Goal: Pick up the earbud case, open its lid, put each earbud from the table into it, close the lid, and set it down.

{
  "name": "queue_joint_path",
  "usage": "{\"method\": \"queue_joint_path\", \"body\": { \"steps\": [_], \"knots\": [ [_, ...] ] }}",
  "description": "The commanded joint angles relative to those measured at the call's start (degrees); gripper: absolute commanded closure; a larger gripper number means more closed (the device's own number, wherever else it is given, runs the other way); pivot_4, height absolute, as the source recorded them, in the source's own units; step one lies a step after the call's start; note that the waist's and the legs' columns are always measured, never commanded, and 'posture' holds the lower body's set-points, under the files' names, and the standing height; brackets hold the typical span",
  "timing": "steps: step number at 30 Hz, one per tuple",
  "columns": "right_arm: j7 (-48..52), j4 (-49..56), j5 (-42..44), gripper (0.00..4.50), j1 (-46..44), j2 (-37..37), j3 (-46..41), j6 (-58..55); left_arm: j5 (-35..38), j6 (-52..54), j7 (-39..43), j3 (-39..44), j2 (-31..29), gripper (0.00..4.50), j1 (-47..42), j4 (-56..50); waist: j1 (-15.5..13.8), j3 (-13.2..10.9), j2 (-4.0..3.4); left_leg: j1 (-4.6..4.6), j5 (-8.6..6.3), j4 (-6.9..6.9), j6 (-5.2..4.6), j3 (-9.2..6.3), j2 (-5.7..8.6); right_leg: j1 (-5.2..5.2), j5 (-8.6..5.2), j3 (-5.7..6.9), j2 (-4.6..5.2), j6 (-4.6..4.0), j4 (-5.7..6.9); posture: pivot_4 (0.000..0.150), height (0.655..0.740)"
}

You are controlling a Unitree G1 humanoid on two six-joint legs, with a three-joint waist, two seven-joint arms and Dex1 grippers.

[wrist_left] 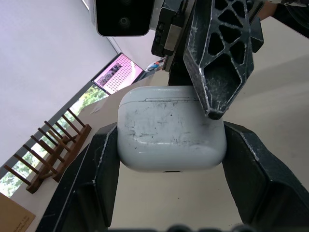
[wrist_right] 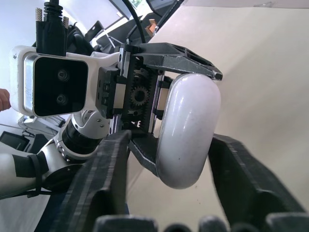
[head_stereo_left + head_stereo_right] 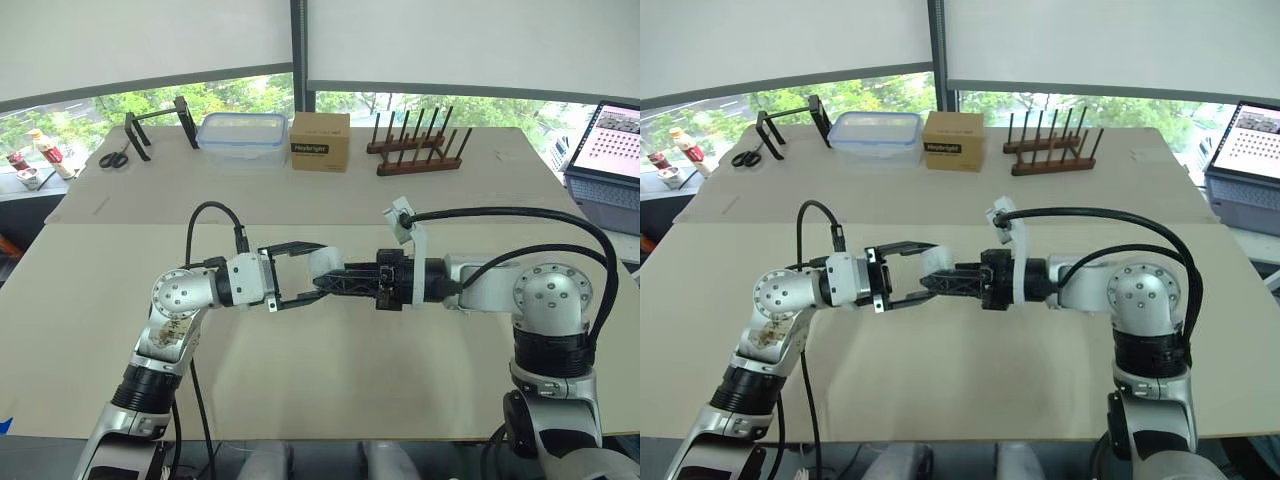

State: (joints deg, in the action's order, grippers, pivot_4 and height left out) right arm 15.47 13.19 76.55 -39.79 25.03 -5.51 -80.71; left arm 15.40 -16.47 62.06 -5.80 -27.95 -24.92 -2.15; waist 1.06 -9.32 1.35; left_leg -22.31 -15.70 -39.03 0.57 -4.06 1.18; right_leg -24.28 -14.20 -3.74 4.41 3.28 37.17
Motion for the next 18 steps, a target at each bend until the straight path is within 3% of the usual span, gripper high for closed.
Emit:
{"method": "queue_joint_path", "body": {
  "steps": [1,3,7,11,15,18],
  "knots": [
    [0.01,0.76,2.28,3.23,-0.92,0.46,-0.46,-0.31,-0.23,-1.52,-0.85,0.03,0.06,1.95,-1.05,-1.45,0.01,0.0,0.0,0.0,0.0,0.0,0.0,0.0,0.0,0.0,0.0,0.0,0.0,0.0,0.0,0.15,0.74],
    [-0.06,0.49,2.83,3.75,-0.99,0.58,-0.35,-0.23,-0.24,-1.53,-1.26,0.01,0.2,1.95,-1.03,-1.55,0.02,0.0,0.0,0.0,0.0,0.0,0.0,0.0,-0.01,0.0,0.0,0.0,-0.01,0.0,0.0,0.15,0.74],
    [-0.04,-0.32,3.2,3.75,-1.47,0.53,-0.18,-0.02,-0.37,-2.9,-1.67,0.1,0.68,1.95,-1.13,-1.35,-0.01,0.0,0.0,0.0,0.0,0.0,0.0,0.01,0.0,0.0,0.0,0.0,0.0,0.0,0.0,0.15,0.74],
    [1.35,-0.13,1.73,3.75,-2.26,1.2,0.77,0.39,1.31,-1.39,-1.24,0.66,0.42,0.07,-1.37,-1.35,0.03,0.0,0.0,0.0,0.0,0.0,0.0,0.0,-0.01,0.0,0.0,0.0,0.0,0.0,0.0,0.15,0.74],
    [6.37,2.47,-5.97,3.75,-3.91,5.52,5.17,3.41,-0.19,0.92,-0.57,0.86,-2.31,0.0,-2.85,1.21,0.01,-0.01,-0.01,0.0,0.0,-0.01,0.0,0.01,0.0,0.0,0.0,0.0,-0.01,0.0,0.0,0.15,0.74],
    [13.63,4.94,-18.47,3.75,-6.03,12.45,13.32,10.97,1.8,13.74,1.41,0.28,-6.62,0.0,-4.36,2.07,0.08,-0.01,-0.01,0.01,0.0,-0.01,-0.01,0.0,0.02,0.0,0.0,0.02,-0.02,0.01,-0.01,0.15,0.74]
  ]
}}
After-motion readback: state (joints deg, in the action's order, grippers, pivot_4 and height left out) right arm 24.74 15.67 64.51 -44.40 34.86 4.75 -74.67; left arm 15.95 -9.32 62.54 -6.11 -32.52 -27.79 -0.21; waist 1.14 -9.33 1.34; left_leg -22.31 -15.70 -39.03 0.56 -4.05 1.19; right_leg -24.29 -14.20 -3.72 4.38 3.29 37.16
